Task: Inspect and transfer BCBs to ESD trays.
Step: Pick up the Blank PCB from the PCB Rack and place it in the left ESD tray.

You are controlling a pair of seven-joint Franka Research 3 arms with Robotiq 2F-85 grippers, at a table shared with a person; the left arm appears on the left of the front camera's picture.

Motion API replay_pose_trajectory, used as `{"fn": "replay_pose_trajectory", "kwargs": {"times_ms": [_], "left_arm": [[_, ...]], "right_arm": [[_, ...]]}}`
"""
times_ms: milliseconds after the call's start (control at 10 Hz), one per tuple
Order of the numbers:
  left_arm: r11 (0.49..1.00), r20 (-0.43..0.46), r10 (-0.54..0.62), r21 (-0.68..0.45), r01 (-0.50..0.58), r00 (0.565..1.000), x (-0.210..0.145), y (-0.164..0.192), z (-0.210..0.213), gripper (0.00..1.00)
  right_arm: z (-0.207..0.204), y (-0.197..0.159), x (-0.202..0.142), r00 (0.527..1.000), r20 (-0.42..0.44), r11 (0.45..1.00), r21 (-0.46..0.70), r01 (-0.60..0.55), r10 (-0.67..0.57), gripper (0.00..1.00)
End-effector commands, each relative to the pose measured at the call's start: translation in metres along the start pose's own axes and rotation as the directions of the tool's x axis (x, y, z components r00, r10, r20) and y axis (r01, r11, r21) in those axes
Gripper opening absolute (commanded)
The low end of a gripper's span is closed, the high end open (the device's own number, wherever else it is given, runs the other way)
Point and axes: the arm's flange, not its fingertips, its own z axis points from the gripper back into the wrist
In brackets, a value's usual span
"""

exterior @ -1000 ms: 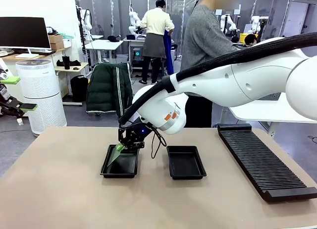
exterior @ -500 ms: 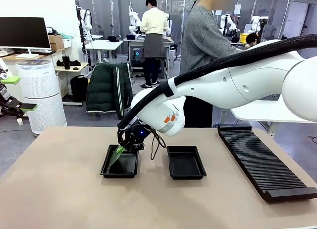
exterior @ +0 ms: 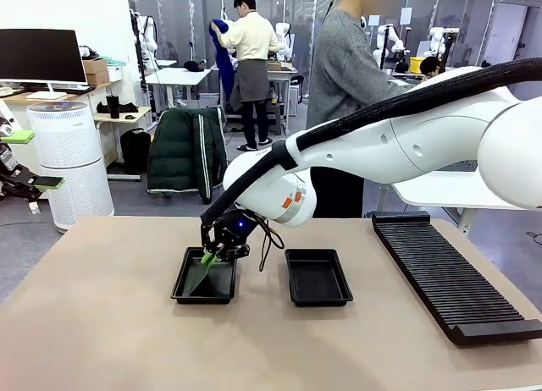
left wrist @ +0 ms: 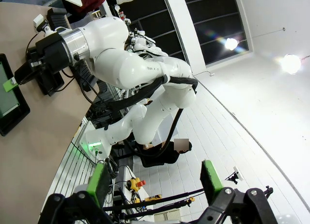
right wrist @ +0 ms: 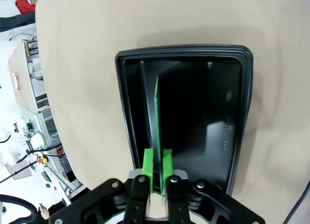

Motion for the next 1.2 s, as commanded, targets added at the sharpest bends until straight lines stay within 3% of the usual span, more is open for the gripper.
{"fn": "replay_pose_trajectory", "kwargs": {"times_ms": [0,100,200,300,400,500,600,700,800,900,1100], "left_arm": [[1.000,0.003,-0.002,0.001,0.002,1.000,0.000,-0.002,0.001,1.00],[1.000,0.003,-0.002,0.001,0.002,1.000,0.000,-0.002,0.001,1.00],[1.000,0.003,-0.002,0.001,0.002,1.000,0.000,-0.002,0.001,1.00],[1.000,0.003,-0.002,0.001,0.002,1.000,0.000,-0.002,0.001,1.00],[1.000,0.003,-0.002,0.001,0.002,1.000,0.000,-0.002,0.001,1.00],[1.000,0.003,-0.002,0.001,0.002,1.000,0.000,-0.002,0.001,1.00],[1.000,0.003,-0.002,0.001,0.002,1.000,0.000,-0.002,0.001,1.00],[1.000,0.003,-0.002,0.001,0.002,1.000,0.000,-0.002,0.001,1.00],[1.000,0.003,-0.002,0.001,0.002,1.000,0.000,-0.002,0.001,1.00],[1.000,0.003,-0.002,0.001,0.002,1.000,0.000,-0.002,0.001,1.00],[1.000,0.003,-0.002,0.001,0.002,1.000,0.000,-0.002,0.001,1.00]], "right_arm": [[0.005,0.016,0.002,1.000,-0.013,0.998,-0.063,0.017,-0.018,0.25],[0.006,0.019,0.003,1.000,-0.020,0.996,-0.084,0.018,-0.020,0.45],[0.008,0.023,0.003,0.999,-0.024,0.994,-0.111,0.019,-0.022,0.34],[0.009,0.027,0.004,0.999,-0.026,0.990,-0.143,0.018,-0.022,0.65],[0.009,0.033,0.005,0.999,-0.032,0.981,-0.193,0.023,-0.030,0.54],[0.010,0.037,0.005,0.999,-0.038,0.975,-0.223,0.024,-0.033,0.85],[0.010,0.041,0.005,0.998,-0.046,0.965,-0.260,0.027,-0.041,0.74],[0.010,0.044,0.006,0.997,-0.051,0.954,-0.298,0.034,-0.052,1.00],[0.011,0.046,0.006,0.997,-0.051,0.941,-0.336,0.043,-0.064,0.94],[0.015,0.047,0.003,0.997,-0.044,0.929,-0.368,0.049,-0.070,1.00],[0.024,0.048,-0.004,0.997,-0.035,0.915,-0.400,0.053,-0.073,1.00]]}}
